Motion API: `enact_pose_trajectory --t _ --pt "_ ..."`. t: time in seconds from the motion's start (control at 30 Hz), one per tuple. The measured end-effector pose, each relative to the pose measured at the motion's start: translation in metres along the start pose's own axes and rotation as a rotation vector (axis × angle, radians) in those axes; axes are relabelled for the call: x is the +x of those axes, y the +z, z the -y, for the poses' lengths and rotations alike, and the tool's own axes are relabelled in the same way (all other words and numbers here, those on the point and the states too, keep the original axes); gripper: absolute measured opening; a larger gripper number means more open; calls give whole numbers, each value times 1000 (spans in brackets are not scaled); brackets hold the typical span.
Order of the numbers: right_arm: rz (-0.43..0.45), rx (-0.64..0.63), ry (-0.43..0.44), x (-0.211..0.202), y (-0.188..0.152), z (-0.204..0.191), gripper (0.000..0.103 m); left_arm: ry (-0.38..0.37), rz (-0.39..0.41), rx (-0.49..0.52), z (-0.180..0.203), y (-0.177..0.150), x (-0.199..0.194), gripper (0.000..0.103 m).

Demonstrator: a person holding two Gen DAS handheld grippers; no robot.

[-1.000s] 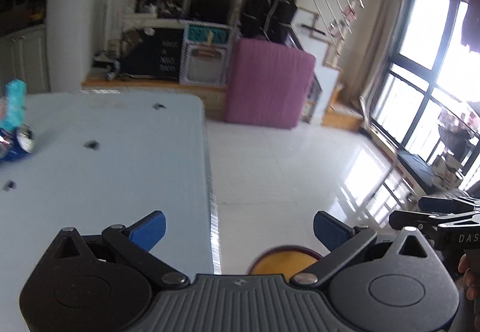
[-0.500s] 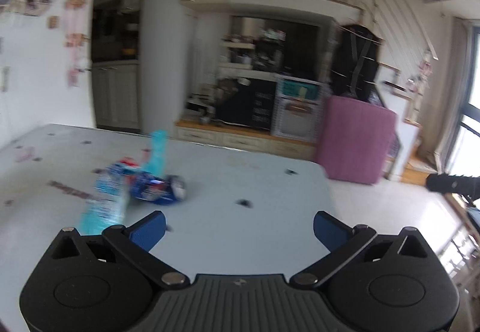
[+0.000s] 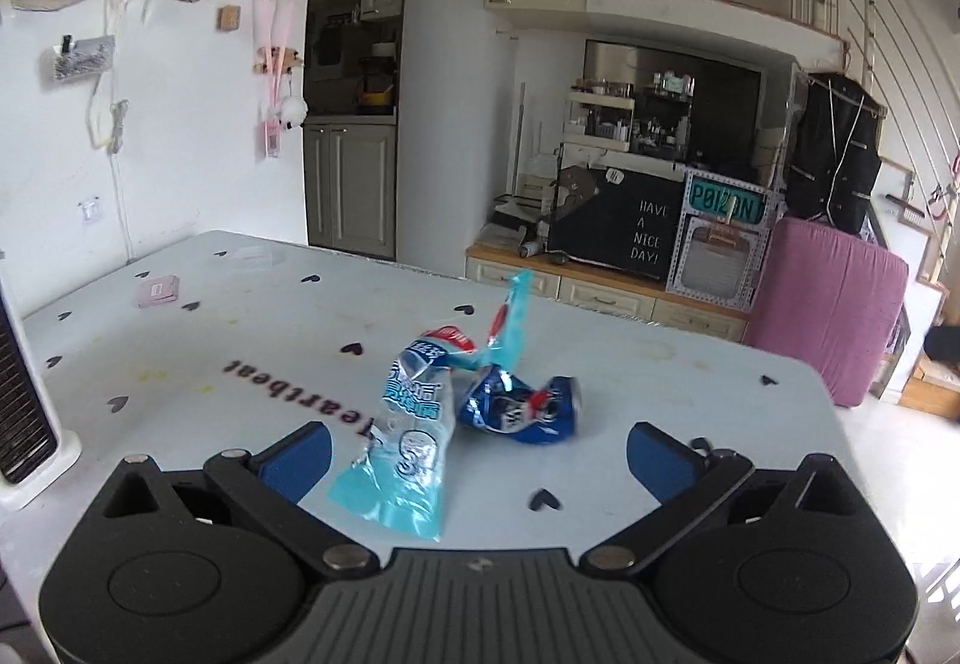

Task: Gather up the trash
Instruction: 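Move both tools back from the bin toward the blue can and bag, then grasp the clear-blue plastic bag with the left tool while the right tool grasps the blue can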

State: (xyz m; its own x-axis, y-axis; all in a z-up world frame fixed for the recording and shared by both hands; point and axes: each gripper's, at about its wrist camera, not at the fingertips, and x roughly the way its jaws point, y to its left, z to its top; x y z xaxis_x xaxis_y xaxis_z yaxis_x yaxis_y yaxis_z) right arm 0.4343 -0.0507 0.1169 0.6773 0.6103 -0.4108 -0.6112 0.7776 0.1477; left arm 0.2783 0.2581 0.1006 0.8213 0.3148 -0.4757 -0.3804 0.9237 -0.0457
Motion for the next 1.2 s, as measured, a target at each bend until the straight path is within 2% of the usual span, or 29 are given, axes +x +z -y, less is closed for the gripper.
enact_pose_trajectory --t 0.17,0.33,0.47,0.53,0.67,0.8,0.9,1.0,1.1,1.2 --pt "-74 51 43 68 6 -6 103 28 -33 21 -17 0 50 103" --pt "-156 144 66 137 7 -19 103 5 -71 29 -19 -1 94 103" --pt "-195 217 64 181 5 -37 103 0 -127 -20 -25 -4 124 101" --pt "-208 265 57 203 2 -48 103 14 -143 -47 -31 -5 136 98" --pt "-248 344 34 243 -10 -70 103 62 -148 -34 -39 -8 150 97" --pt "-288 455 -6 277 -27 -87 102 28 -181 -23 -44 -13 165 87" --pt "-309 518 -48 294 -39 -100 95 8 -212 -22 -46 -14 177 77" --pt "-310 554 -97 305 -46 -109 93 -8 -221 -26 -50 -14 186 68" --pt "-302 517 -137 311 -51 -119 83 -23 -233 -16 -52 -11 193 56" --pt "-299 450 -147 309 -53 -122 64 -31 -245 -29 -54 -10 196 43"
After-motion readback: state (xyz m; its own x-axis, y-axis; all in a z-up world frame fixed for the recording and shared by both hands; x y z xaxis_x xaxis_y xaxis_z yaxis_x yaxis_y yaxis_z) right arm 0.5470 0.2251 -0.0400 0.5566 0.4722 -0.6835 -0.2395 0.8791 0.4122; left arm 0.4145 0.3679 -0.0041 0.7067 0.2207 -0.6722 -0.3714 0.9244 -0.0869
